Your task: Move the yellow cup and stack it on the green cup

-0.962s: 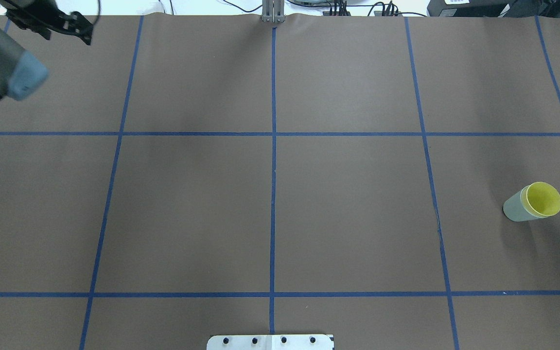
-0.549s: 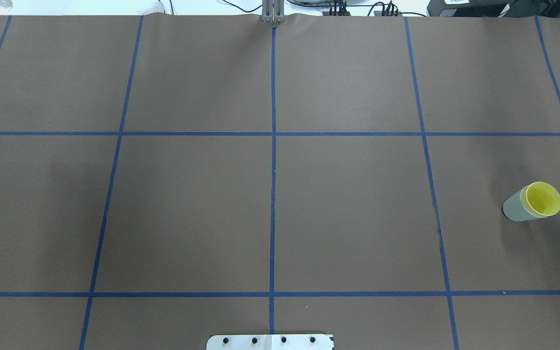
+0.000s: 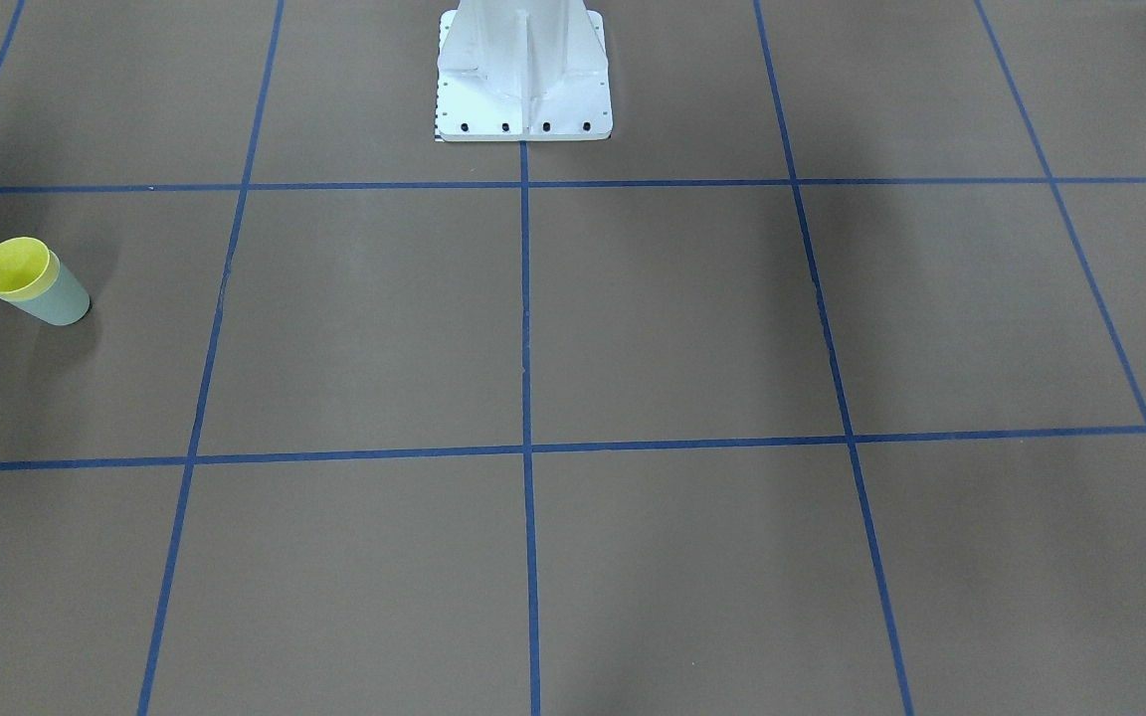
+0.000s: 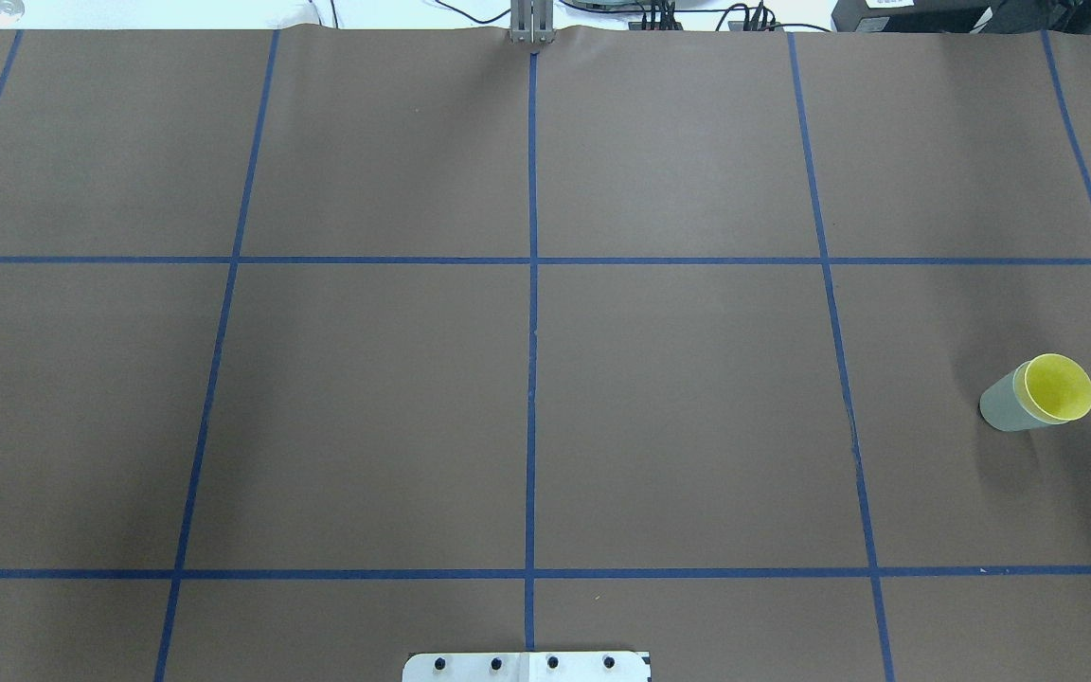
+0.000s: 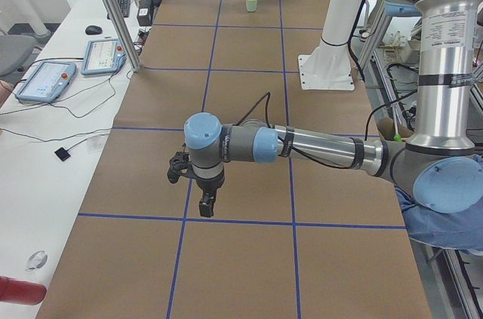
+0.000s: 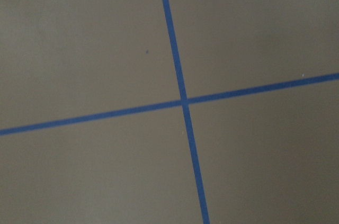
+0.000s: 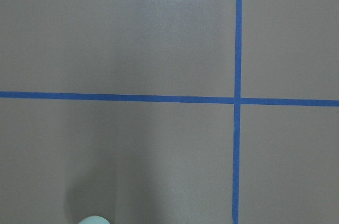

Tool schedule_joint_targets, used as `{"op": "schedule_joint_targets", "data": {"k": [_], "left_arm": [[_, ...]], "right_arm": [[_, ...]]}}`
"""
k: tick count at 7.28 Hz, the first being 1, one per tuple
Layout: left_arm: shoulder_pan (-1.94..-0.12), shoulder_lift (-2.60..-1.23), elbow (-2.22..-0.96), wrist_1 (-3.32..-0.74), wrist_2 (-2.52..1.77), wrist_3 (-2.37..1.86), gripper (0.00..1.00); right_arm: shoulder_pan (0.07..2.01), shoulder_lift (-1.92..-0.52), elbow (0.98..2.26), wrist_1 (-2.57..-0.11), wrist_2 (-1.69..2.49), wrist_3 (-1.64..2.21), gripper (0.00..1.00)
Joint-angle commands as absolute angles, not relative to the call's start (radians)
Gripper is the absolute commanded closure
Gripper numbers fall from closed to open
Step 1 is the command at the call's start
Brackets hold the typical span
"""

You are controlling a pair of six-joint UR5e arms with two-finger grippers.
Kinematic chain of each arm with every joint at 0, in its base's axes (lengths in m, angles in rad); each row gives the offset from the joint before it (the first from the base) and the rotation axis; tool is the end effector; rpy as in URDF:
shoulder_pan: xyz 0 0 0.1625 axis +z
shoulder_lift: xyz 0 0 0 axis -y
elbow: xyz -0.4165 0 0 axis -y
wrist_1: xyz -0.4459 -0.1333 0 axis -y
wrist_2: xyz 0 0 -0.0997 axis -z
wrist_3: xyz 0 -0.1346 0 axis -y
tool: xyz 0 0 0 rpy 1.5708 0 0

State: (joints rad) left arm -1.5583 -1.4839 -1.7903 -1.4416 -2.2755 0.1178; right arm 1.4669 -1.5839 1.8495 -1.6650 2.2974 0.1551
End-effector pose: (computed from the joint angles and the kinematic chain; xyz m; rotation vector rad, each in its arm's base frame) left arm -0.0398 -0.5064 0.6207 0.0404 0.7040 0.1261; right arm -0.0124 -0.5418 0.5440 0.0688 -0.7398 -0.0134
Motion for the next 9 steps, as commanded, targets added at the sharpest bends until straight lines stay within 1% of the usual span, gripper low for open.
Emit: {"op": "schedule_joint_targets", "data": {"k": [1, 2, 3, 4, 5, 6, 8, 9], "left_arm": [[-1.560, -1.419, -1.840, -1.460, -2.279, 0.115, 0.00], [-1.557, -1.419, -1.827, -1.469, -2.281, 0.082, 0.00], [-1.554, -1.433, -1.742, -1.555, -2.283, 0.030, 0.00], [-1.555, -1.419, -1.743, -1.648, -2.283, 0.019, 0.00], [-1.554, -1.437, -1.706, -1.651, -2.283, 0.021, 0.00], [-1.554, -1.481, -1.681, -1.634, -2.280, 0.020, 0.00], [-1.560, -1.500, -1.713, -1.547, -2.343, 0.015, 0.00], [-1.562, -1.515, -1.736, -1.452, -2.352, 0.018, 0.00]], "right_arm": [[1.473, -1.626, 1.855, -1.680, 2.304, 0.133, 0.00], [1.471, -1.640, 1.850, -1.681, 2.307, 0.133, 0.00], [1.471, -1.643, 1.848, -1.681, 2.309, 0.138, 0.00], [1.471, -1.649, 1.850, -1.680, 2.315, 0.138, 0.00], [1.471, -1.652, 1.838, -1.681, 2.312, 0.137, 0.00], [1.471, -1.660, 1.824, -1.681, 2.328, 0.137, 0.00], [1.473, -1.672, 1.829, -1.680, 2.349, 0.135, 0.00], [1.473, -1.672, 1.824, -1.680, 2.347, 0.137, 0.00]]}}
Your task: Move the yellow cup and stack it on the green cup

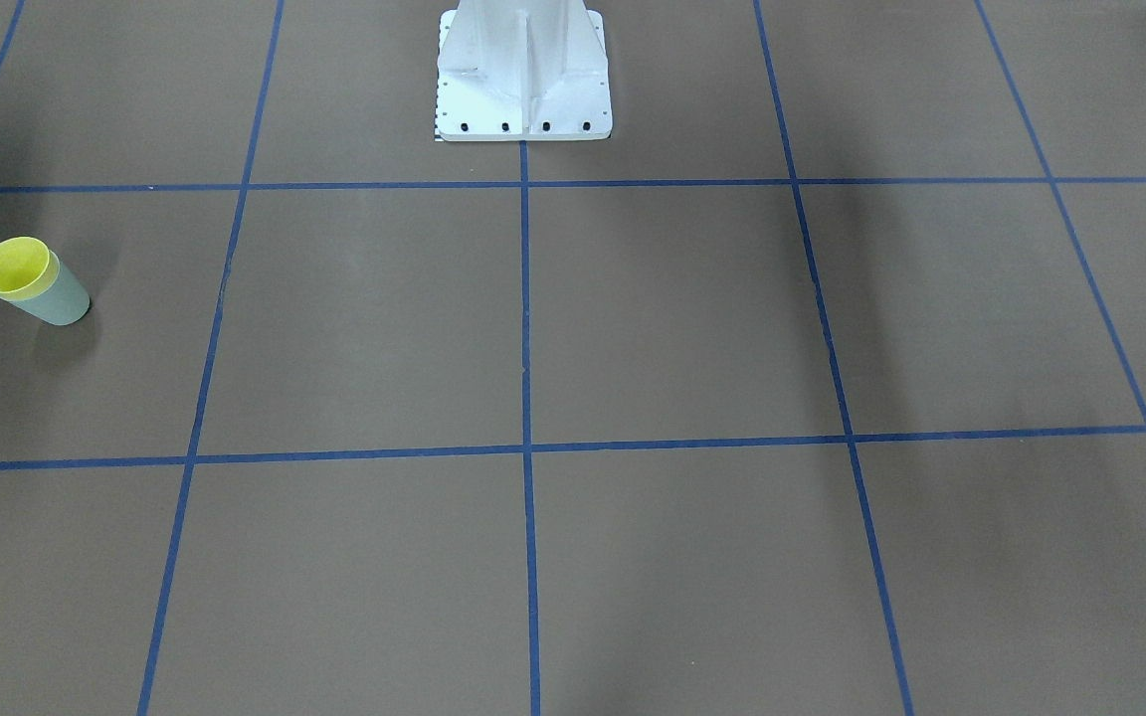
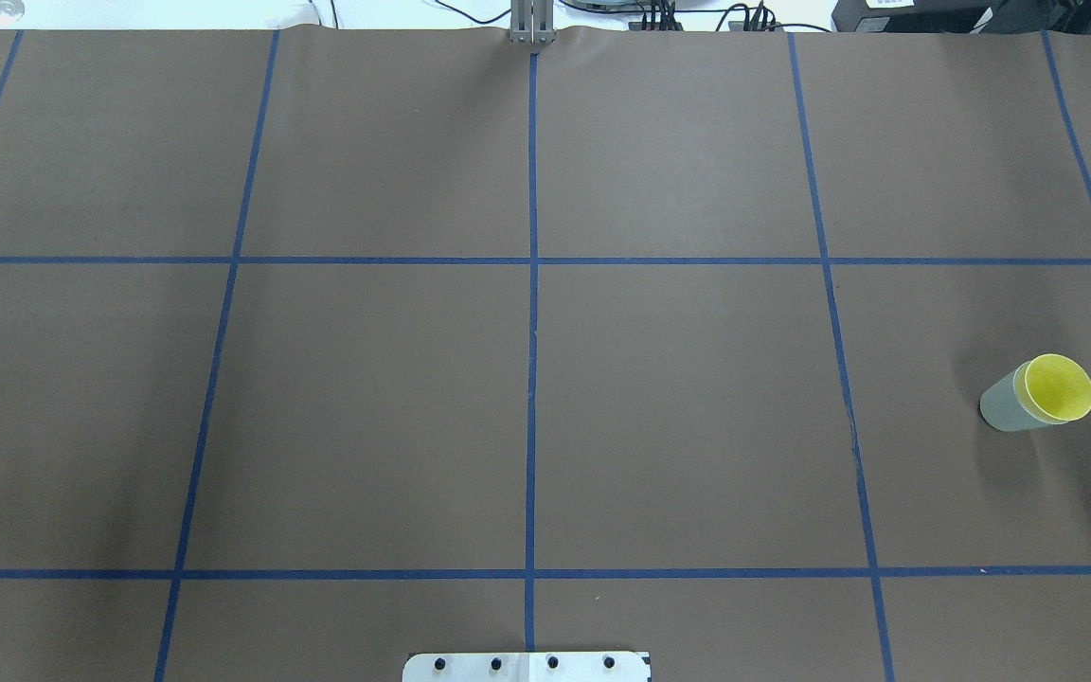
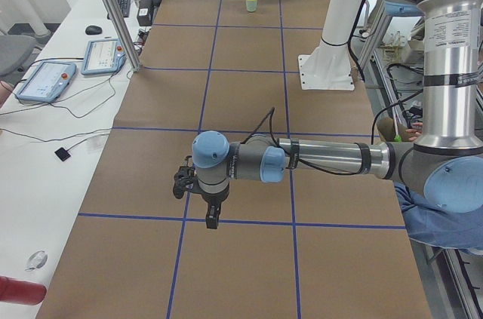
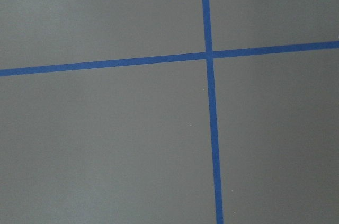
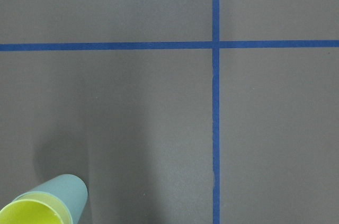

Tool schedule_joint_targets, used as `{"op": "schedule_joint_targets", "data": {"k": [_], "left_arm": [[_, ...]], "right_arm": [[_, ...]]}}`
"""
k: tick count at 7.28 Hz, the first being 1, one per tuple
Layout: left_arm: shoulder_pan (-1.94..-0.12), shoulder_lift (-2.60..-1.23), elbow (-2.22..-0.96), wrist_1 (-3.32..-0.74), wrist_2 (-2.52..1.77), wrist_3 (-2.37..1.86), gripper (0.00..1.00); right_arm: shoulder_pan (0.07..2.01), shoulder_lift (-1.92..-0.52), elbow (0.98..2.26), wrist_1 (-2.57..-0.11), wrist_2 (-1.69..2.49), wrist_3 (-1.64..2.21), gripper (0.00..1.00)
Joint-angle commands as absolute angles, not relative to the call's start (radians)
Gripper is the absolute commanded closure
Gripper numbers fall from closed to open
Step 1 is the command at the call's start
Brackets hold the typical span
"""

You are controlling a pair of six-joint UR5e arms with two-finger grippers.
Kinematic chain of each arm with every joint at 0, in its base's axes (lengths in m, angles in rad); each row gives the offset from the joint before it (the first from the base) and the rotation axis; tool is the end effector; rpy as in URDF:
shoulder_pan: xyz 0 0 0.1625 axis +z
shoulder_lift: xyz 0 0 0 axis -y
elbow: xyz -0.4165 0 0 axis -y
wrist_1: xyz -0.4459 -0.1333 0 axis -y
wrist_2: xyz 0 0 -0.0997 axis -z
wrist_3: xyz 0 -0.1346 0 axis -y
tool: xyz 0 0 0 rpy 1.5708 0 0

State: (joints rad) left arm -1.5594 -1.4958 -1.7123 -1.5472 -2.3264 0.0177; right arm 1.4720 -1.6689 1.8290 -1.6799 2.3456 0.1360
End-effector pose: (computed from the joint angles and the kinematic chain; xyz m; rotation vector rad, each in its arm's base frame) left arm -0.0351 -0.5180 0.6418 0.0432 0.7554 0.0439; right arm -0.0108 -0.5053 0.5969 -0.0426 -0.7750 0.0156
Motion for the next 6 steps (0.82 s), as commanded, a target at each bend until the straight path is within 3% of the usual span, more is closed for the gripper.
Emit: {"op": "schedule_joint_targets", "data": {"k": [1, 6], "left_arm": [[-1.562, -1.511, -1.773, -1.422, -2.347, 0.018, 0.00], [-1.557, -1.491, -1.757, -1.428, -2.341, 0.018, 0.00]], "right_arm": [[1.473, -1.674, 1.830, -1.680, 2.353, 0.140, 0.00], [1.473, -1.674, 1.825, -1.680, 2.356, 0.141, 0.00]]}}
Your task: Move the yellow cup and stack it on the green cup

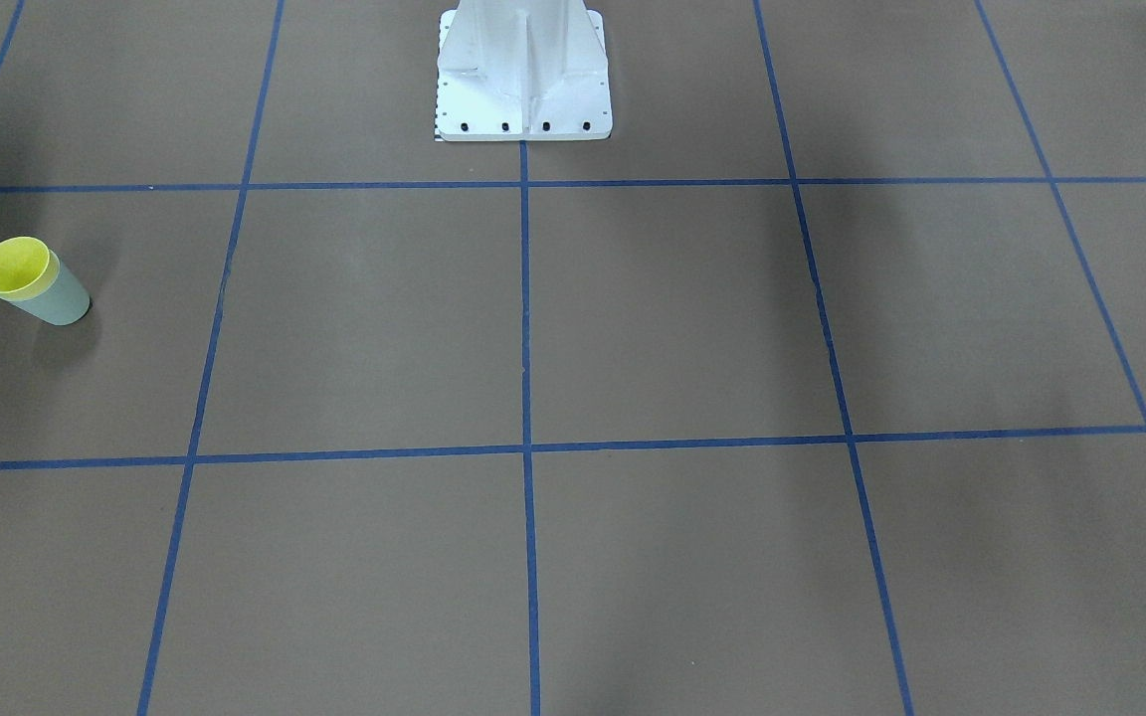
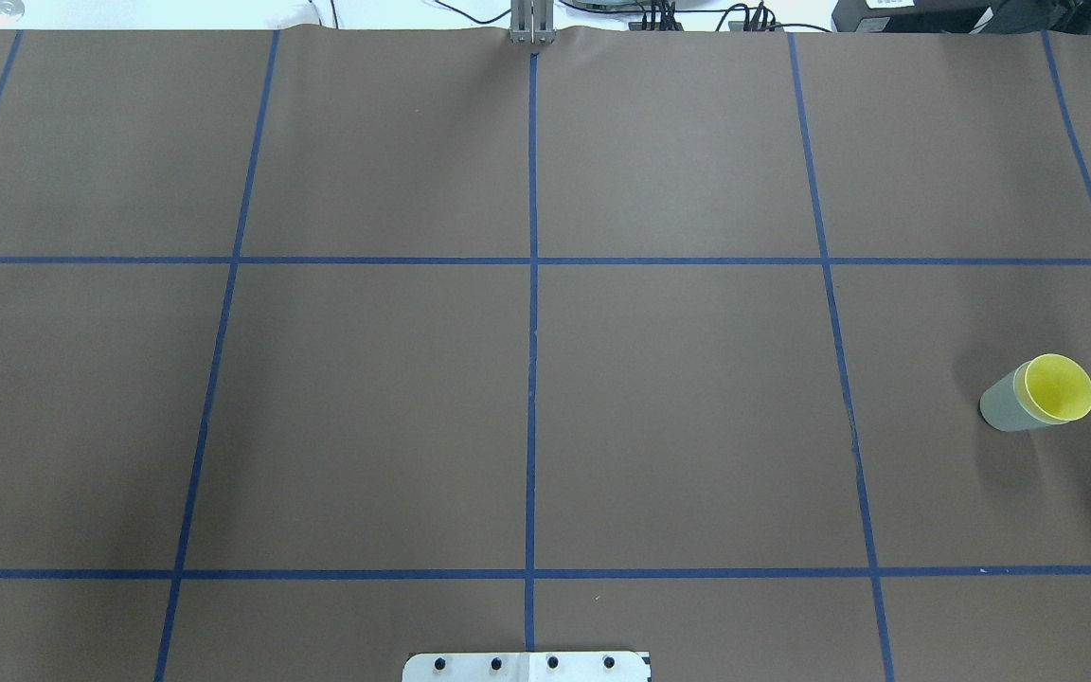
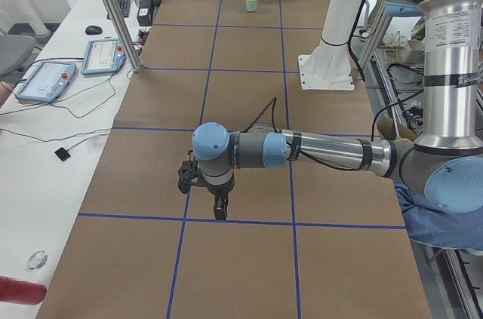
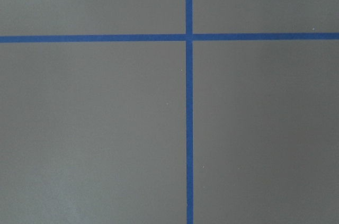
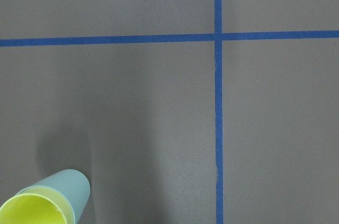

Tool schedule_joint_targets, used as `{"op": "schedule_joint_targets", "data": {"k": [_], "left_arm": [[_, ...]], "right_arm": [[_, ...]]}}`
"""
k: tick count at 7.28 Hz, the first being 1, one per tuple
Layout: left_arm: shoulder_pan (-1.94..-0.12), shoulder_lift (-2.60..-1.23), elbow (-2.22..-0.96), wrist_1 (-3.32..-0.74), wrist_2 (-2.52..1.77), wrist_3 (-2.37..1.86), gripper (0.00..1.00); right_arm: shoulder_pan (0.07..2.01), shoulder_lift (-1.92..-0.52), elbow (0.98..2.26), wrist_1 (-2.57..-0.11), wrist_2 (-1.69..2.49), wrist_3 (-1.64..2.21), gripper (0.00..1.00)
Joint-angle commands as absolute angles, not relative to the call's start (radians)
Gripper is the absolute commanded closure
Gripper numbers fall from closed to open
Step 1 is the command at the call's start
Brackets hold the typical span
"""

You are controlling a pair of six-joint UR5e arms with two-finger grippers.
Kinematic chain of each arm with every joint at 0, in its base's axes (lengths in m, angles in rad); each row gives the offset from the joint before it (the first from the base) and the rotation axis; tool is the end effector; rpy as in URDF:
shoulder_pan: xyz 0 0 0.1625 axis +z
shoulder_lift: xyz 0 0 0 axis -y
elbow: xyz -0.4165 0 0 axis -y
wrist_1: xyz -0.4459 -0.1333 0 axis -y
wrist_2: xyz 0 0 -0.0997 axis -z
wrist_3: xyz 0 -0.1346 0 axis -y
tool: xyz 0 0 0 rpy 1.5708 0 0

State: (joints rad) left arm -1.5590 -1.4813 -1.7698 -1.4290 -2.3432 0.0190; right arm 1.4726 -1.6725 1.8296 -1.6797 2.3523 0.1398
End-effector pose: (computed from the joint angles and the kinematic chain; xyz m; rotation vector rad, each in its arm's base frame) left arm -0.0334 -0.5030 0.6282 -0.0279 0.7724 0.0168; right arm -0.0109 -0.5037 0.5977 -0.0474 -0.7813 0.0206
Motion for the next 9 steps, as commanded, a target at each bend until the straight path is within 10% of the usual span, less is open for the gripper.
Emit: {"op": "schedule_joint_targets", "data": {"k": [1, 9], "left_arm": [[-1.559, -1.490, -1.762, -1.430, -2.345, 0.018, 0.00], [-1.560, -1.476, -1.781, -1.434, -2.345, 0.018, 0.00]], "right_arm": [[1.473, -1.672, 1.825, -1.680, 2.352, 0.138, 0.00], [1.474, -1.651, 1.807, -1.678, 2.342, 0.146, 0.00]]}}
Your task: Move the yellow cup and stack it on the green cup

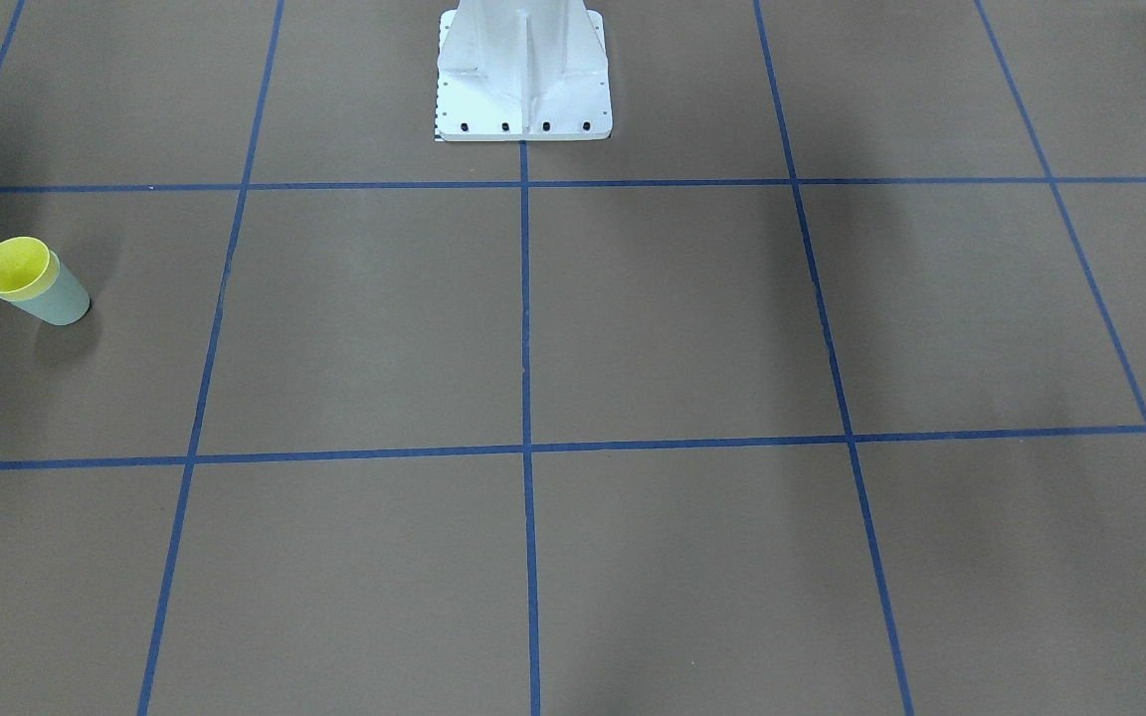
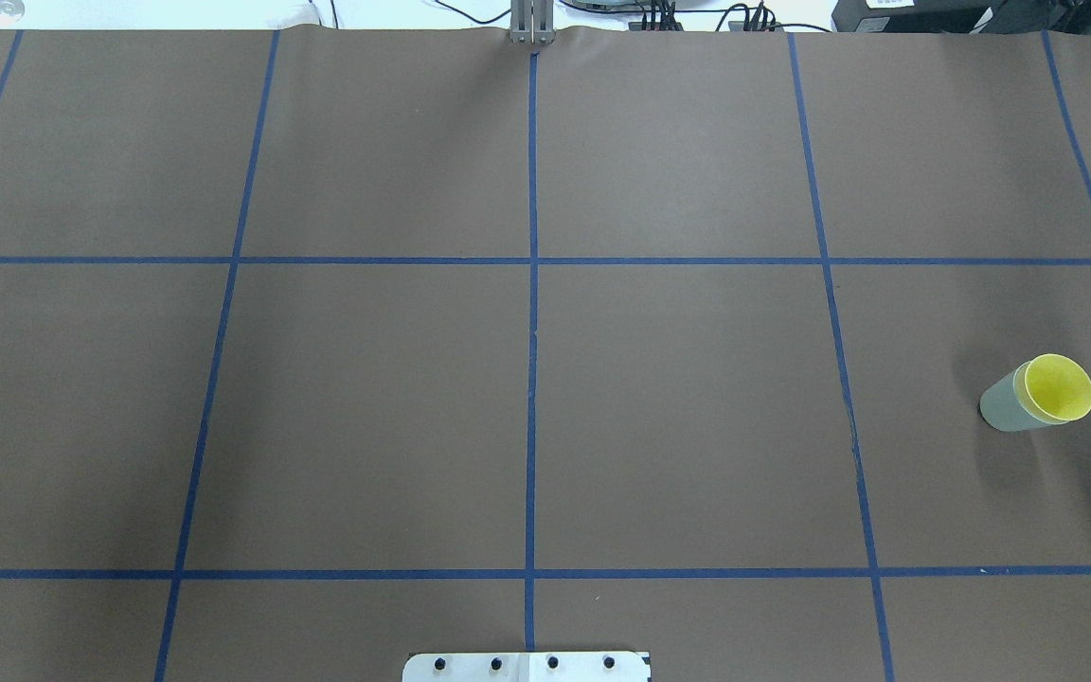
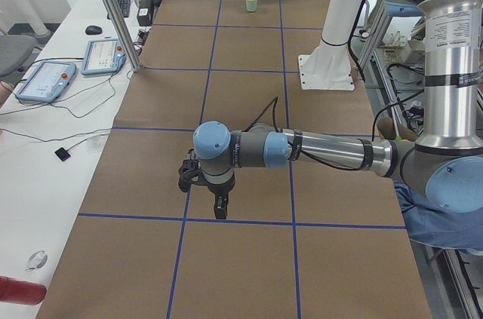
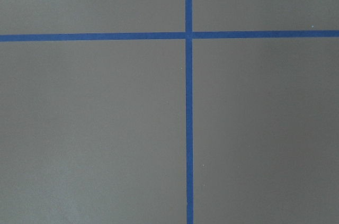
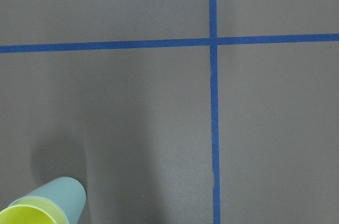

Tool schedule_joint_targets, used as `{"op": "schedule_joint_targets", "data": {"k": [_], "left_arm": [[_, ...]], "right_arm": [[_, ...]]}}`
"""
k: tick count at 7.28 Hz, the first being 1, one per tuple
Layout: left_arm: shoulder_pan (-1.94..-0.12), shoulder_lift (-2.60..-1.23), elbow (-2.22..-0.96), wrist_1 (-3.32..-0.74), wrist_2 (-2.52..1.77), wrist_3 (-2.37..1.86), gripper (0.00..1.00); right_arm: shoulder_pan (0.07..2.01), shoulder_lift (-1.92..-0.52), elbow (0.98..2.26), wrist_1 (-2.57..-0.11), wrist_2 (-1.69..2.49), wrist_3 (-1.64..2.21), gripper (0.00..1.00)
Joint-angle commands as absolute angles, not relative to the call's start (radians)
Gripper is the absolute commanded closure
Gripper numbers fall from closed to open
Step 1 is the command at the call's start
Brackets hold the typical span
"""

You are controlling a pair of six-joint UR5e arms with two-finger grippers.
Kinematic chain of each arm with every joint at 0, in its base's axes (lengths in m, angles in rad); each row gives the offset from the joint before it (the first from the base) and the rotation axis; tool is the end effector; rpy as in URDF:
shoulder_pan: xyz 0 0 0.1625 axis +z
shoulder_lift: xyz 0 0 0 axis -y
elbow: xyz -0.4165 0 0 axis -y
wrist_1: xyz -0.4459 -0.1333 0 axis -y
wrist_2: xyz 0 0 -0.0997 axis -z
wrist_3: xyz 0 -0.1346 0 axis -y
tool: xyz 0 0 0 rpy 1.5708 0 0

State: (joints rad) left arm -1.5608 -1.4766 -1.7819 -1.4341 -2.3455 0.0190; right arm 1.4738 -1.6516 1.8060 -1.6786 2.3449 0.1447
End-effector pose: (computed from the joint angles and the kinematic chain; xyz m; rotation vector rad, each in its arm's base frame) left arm -0.0341 -0.5018 0.6233 -0.0153 0.7748 0.0199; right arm -0.0105 -0.5124 0.6006 -0.0494 -0.7737 0.0273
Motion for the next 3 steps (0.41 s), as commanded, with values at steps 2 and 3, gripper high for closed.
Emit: {"op": "schedule_joint_targets", "data": {"k": [2, 3], "left_arm": [[-1.560, -1.476, -1.781, -1.433, -2.344, 0.018, 0.00], [-1.562, -1.476, -1.782, -1.433, -2.344, 0.018, 0.00]], "right_arm": [[1.476, -1.646, 1.799, -1.678, 2.344, 0.149, 0.00], [1.476, -1.646, 1.801, -1.678, 2.345, 0.147, 0.00]]}}
